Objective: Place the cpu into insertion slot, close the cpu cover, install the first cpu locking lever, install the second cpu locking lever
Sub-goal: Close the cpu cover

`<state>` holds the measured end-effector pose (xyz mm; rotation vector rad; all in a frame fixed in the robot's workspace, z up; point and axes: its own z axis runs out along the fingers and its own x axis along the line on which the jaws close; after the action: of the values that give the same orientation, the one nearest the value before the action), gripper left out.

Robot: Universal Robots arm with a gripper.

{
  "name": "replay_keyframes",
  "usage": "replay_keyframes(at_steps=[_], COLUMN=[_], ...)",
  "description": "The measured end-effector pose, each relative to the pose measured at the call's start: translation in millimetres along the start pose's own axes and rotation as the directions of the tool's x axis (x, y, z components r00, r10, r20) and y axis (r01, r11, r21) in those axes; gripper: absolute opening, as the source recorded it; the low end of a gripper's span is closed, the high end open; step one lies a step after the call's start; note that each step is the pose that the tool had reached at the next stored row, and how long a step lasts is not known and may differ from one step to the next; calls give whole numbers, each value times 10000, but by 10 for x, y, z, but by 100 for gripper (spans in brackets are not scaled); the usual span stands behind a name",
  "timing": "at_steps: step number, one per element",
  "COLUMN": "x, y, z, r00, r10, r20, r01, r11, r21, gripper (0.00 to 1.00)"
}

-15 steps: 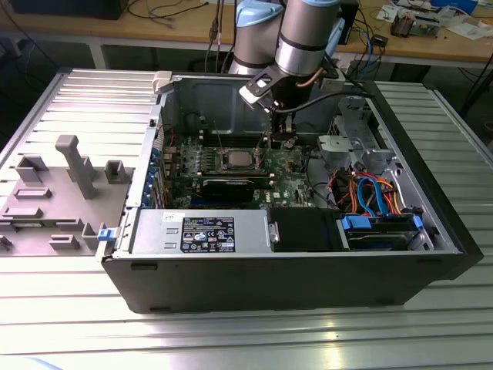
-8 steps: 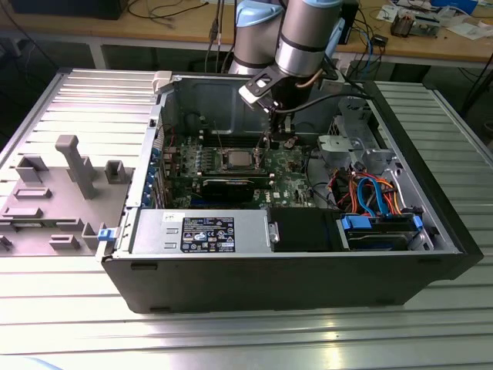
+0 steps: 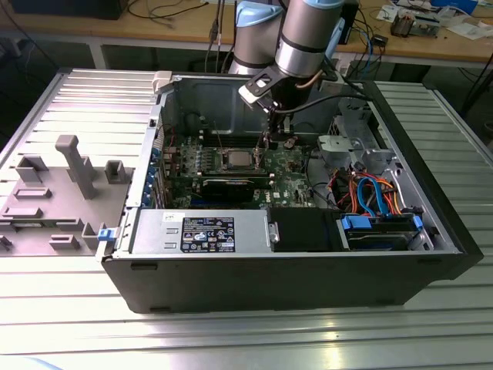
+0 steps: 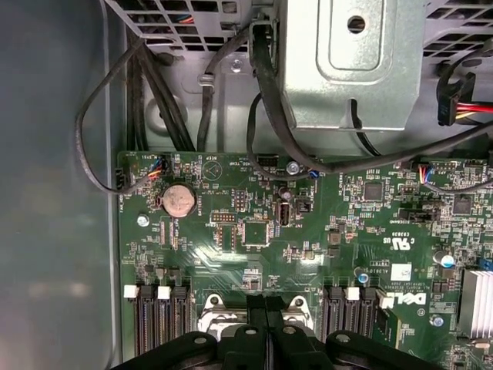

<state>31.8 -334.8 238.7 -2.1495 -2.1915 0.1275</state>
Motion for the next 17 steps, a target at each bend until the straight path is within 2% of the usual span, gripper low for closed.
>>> replay_keyframes(at_steps=[12, 17], x=[1, 1], y=[-29, -50], z=[17, 23], r00=[10000, 10000], r10=[0, -2], r20=[-3, -5], r01=[0, 2], r11=[9999, 9998], r21=[155, 187], gripper=[11, 11])
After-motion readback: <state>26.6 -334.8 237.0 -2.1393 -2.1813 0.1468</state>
